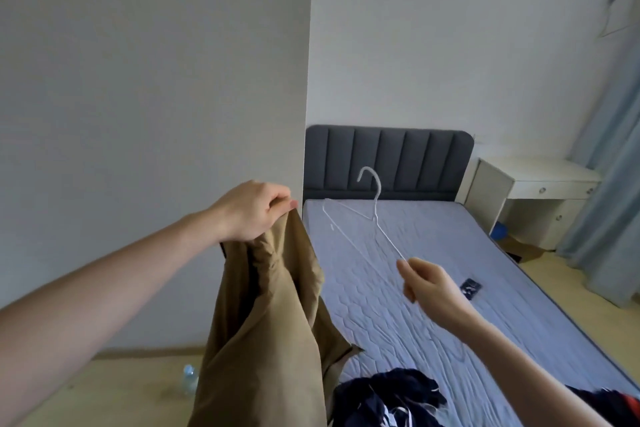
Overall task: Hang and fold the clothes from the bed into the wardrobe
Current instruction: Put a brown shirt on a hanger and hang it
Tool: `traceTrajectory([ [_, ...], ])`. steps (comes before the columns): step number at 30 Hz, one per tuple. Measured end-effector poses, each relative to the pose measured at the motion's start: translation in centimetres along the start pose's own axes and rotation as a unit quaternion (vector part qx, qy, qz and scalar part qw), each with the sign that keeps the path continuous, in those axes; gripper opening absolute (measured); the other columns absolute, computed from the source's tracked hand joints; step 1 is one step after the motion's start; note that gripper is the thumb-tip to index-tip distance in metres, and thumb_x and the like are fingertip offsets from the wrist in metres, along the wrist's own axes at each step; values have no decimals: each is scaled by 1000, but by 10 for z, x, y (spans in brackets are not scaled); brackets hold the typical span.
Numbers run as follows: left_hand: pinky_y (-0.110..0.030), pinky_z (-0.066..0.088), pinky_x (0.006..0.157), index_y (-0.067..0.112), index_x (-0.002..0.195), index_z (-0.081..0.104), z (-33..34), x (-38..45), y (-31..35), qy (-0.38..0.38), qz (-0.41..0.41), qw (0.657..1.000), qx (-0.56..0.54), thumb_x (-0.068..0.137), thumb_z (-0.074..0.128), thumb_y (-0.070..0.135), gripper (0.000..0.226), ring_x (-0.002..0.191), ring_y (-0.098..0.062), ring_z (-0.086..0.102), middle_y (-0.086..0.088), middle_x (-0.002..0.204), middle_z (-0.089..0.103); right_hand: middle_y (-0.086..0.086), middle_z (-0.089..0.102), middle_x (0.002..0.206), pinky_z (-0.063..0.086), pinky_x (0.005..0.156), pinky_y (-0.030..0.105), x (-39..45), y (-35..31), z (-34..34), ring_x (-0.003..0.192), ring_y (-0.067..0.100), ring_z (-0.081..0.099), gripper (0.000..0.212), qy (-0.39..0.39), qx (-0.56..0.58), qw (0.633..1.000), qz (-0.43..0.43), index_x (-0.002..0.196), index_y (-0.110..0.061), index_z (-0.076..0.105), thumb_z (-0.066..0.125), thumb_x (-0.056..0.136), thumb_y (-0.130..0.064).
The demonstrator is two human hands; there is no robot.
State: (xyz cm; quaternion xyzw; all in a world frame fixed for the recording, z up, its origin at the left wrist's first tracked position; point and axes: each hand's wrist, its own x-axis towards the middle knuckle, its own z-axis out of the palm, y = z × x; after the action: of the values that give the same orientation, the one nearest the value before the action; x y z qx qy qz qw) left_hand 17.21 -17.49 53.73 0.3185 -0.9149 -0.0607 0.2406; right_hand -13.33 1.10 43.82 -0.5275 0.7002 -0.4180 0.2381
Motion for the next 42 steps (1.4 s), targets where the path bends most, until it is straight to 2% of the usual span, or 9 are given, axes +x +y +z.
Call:
traceTrajectory([
  [4, -32, 34, 54, 25, 64, 44, 20, -6, -40, -7, -33, 996, 77, 103, 55, 42, 43, 57, -16, 50, 9, 54, 50, 0, 62, 57, 35, 50, 32, -13, -4, -22, 46, 11, 41, 53, -26, -76, 996, -28, 68, -13, 58, 40, 107, -44],
  [8, -33, 34, 55, 23, 66, 47, 33, -7, -70, -36, -94, 989, 106, 102, 54, 44, 42, 65, -23, 54, 6, 60, 54, 0, 58, 56, 31, 45, 25, -24, -11, -26, 42, 8, 38, 45, 0, -107, 992, -65, 69, -26, 63, 43, 108, -33],
  [11, -32, 35, 57, 28, 69, 51, 38, -8, -78, -53, -110, 986, 115, 102, 53, 46, 38, 69, -21, 57, 9, 62, 57, -1, 46, 51, 25, 44, 26, -33, -11, -28, 44, 11, 31, 33, -12, -98, 992, -74, 84, -34, 71, 46, 106, -35],
  [17, -32, 38, 62, 35, 80, 61, 37, -1, -63, -57, -101, 985, 126, 102, 52, 46, 25, 73, -20, 57, 16, 64, 55, -3, 40, 46, 22, 44, 24, -42, -19, -31, 42, 10, 27, 34, -15, -100, 991, -82, 78, -33, 74, 53, 104, -39],
  [23, -31, 39, 63, 33, 85, 66, 22, 8, -44, -21, -69, 990, 120, 103, 52, 45, 26, 74, -19, 60, 15, 70, 62, -3, 40, 44, 20, 43, 22, -42, -24, -17, 40, 10, 27, 35, 23, -104, 991, -86, 72, -30, 71, 57, 104, -34],
  [27, -34, 46, 66, 28, 90, 70, 7, 17, -28, 32, -64, 989, 133, 103, 53, 43, 27, 79, -23, 62, 9, 81, 71, -6, 46, 42, 23, 41, 21, -46, -25, 5, 37, 12, 33, 35, 45, -156, 984, -78, 70, -34, 70, 58, 102, -41],
  [33, -31, 37, 59, 26, 82, 67, -24, 32, -23, 73, -70, 982, 157, 103, 51, 46, 33, 68, -22, 58, 9, 66, 62, -8, 47, 42, 23, 39, 19, -48, -27, 14, 38, 11, 37, 37, 95, -180, 978, -53, 67, -34, 69, 59, 100, -46],
  [37, -32, 37, 57, 26, 84, 67, -40, 34, -37, 85, -74, 977, 182, 103, 51, 49, 34, 67, -25, 57, 7, 66, 63, -4, 45, 40, 21, 37, 19, -48, -24, -11, 34, 10, 30, 34, 140, -121, 980, -74, 66, -33, 70, 63, 99, -42],
  [42, -30, 32, 56, 26, 83, 66, -35, 38, -29, 97, -53, 977, 181, 102, 52, 49, 33, 67, -25, 58, 9, 65, 60, -3, 48, 41, 23, 38, 20, -43, -25, -12, 34, 11, 32, 34, 157, -125, 977, -79, 66, -34, 70, 62, 98, -41],
])
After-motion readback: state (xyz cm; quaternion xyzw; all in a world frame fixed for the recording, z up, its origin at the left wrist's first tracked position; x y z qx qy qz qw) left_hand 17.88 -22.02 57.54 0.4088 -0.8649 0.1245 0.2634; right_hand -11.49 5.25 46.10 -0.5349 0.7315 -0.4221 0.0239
